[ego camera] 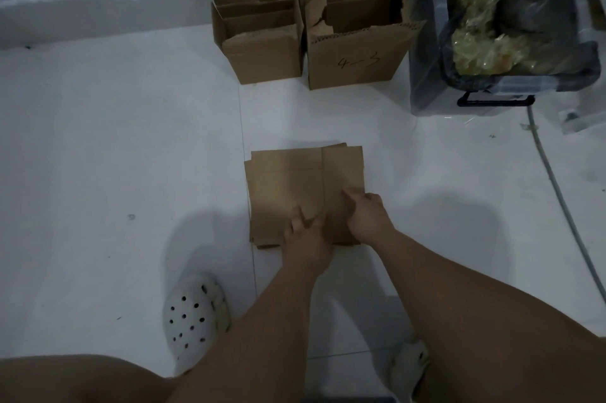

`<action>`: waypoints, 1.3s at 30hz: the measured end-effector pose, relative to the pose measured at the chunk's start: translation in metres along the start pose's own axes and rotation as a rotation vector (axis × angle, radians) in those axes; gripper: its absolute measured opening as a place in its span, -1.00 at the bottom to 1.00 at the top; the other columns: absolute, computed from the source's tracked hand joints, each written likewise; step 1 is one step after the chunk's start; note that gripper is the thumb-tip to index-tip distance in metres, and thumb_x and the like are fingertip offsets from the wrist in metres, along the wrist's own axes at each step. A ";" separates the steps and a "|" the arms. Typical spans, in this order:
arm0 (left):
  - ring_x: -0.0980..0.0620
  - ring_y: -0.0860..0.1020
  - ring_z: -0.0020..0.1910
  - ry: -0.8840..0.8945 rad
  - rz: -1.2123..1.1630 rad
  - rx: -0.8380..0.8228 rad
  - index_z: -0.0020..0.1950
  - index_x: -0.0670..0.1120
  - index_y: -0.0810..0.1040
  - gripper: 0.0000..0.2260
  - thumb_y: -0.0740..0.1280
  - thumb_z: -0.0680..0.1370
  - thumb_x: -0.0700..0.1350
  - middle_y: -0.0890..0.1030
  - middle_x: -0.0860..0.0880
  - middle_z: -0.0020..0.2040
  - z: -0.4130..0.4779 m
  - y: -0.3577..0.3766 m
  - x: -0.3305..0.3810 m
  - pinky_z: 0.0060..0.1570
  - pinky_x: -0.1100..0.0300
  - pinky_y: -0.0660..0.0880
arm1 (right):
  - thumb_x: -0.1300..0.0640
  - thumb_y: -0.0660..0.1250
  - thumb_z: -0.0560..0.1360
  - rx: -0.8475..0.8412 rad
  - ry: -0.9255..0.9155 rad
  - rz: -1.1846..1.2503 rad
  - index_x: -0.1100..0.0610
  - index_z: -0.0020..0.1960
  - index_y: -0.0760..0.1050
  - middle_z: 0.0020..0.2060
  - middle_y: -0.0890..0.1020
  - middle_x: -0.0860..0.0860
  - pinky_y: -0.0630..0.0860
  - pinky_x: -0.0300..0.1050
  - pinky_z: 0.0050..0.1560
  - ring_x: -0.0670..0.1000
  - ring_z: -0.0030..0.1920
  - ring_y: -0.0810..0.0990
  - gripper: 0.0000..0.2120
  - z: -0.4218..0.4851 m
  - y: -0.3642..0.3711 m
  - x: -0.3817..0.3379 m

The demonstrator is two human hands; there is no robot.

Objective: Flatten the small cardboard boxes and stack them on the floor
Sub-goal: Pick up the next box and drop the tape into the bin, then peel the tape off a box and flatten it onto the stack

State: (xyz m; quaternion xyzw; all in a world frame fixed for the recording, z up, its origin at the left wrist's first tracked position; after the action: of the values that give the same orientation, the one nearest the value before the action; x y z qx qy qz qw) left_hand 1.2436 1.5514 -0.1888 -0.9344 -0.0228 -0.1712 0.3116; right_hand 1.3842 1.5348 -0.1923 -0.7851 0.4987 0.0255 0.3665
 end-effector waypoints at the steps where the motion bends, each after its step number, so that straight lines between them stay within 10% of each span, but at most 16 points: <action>1: -0.26 0.04 0.46 -0.010 0.048 -0.038 0.51 0.21 0.09 -0.43 0.22 0.56 -0.06 -0.23 -0.10 0.54 0.001 0.006 -0.003 0.40 -0.13 0.18 | 0.24 0.14 0.55 -0.034 0.019 -0.040 -0.07 0.53 0.14 0.47 0.10 0.20 0.29 0.04 0.40 0.25 0.40 0.28 -0.41 0.001 0.003 0.003; 15: -0.22 -0.09 0.49 -0.064 0.061 -0.067 0.48 0.14 0.23 -0.51 0.18 0.56 -0.14 -0.21 0.05 0.53 0.017 -0.001 0.006 0.41 -0.16 0.16 | 0.24 0.23 0.49 0.338 -0.250 -0.460 0.09 0.32 0.44 0.54 -0.04 0.04 0.36 0.05 0.29 0.17 0.42 0.16 -0.60 0.041 -0.123 -0.122; 21: -0.27 -0.15 0.49 0.000 0.054 -0.086 0.52 0.12 0.14 -0.51 0.15 0.60 -0.11 -0.23 0.01 0.54 0.031 -0.011 0.014 0.43 -0.15 0.12 | 0.25 0.28 0.47 0.482 -0.301 -0.619 0.10 -0.23 0.49 0.56 -0.12 -0.04 0.33 0.15 0.27 0.19 0.45 0.16 -0.87 0.055 -0.176 -0.187; 30: -0.09 0.26 0.31 0.025 -0.015 0.200 0.41 -0.03 0.30 -0.61 0.20 0.57 -0.11 0.23 -0.10 0.37 0.037 -0.059 0.031 0.22 0.00 0.40 | 0.32 0.28 0.49 0.434 -0.197 -0.572 0.15 0.06 0.51 0.56 -0.13 -0.02 0.40 0.08 0.21 0.17 0.45 0.20 -0.82 0.084 -0.191 -0.184; 39: -0.07 0.40 0.19 0.060 -0.084 0.276 0.43 -0.02 0.27 -0.59 0.19 0.58 -0.08 0.23 -0.09 0.33 0.033 -0.070 0.038 0.12 0.05 0.45 | 0.38 0.21 0.50 0.570 -0.431 -0.517 0.28 0.24 0.43 0.37 0.25 0.09 0.42 -0.07 0.13 0.14 0.17 0.41 -0.69 0.065 -0.202 -0.188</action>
State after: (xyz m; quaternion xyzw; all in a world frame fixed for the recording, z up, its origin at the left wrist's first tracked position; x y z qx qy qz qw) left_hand 1.2794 1.6245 -0.1607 -0.8753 -0.0758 -0.2072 0.4302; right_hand 1.4731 1.7648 -0.0517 -0.7283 0.1850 -0.0425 0.6584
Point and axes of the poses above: each hand's wrist, its own z-axis towards the middle knuckle, its own y-axis out of the palm, x = y × z, the point moved 10 cm from there along z, towards the middle knuckle
